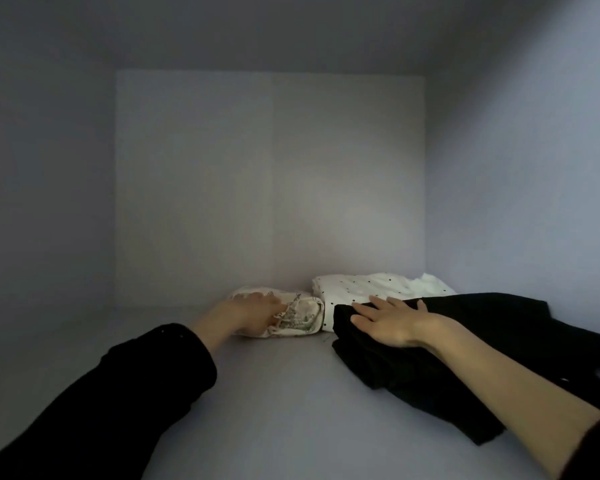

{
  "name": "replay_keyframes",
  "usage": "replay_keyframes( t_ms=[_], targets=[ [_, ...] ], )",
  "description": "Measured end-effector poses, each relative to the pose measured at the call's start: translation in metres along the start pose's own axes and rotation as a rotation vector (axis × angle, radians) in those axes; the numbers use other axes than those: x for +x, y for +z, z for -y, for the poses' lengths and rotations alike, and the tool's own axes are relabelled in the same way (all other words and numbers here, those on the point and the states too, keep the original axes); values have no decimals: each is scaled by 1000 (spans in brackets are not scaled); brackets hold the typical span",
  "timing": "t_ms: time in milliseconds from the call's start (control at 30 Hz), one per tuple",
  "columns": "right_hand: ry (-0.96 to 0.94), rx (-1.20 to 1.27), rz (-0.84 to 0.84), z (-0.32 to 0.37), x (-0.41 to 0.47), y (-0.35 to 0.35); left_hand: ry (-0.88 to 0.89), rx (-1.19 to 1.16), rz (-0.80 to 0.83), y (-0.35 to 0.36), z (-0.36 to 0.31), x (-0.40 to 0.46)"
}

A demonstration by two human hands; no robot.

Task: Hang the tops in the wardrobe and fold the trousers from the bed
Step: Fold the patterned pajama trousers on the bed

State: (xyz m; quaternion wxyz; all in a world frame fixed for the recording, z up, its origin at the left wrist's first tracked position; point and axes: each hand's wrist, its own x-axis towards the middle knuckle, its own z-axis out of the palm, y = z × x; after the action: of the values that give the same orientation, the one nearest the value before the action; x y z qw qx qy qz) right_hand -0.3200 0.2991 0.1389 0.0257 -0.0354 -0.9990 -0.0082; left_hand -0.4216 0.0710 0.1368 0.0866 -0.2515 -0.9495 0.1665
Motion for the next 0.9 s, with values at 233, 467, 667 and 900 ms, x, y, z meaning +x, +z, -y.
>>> replay_keyframes(
  t_ms=[233, 467, 667, 900],
  targets=[
    [3, 16, -12, 3, -4, -3, -72, 72, -120, 3, -13, -19],
    [-109, 160, -149, 5, -23, -10, -86, -510, -298, -36, -25, -88],
    [-341, 415, -519, 28, -93, -8, -83, -590, -520, -50, -40, -198],
    [-580, 514, -557, 113, -190, 9, -281, -761, -705, -26, -61, -342]
  ],
)
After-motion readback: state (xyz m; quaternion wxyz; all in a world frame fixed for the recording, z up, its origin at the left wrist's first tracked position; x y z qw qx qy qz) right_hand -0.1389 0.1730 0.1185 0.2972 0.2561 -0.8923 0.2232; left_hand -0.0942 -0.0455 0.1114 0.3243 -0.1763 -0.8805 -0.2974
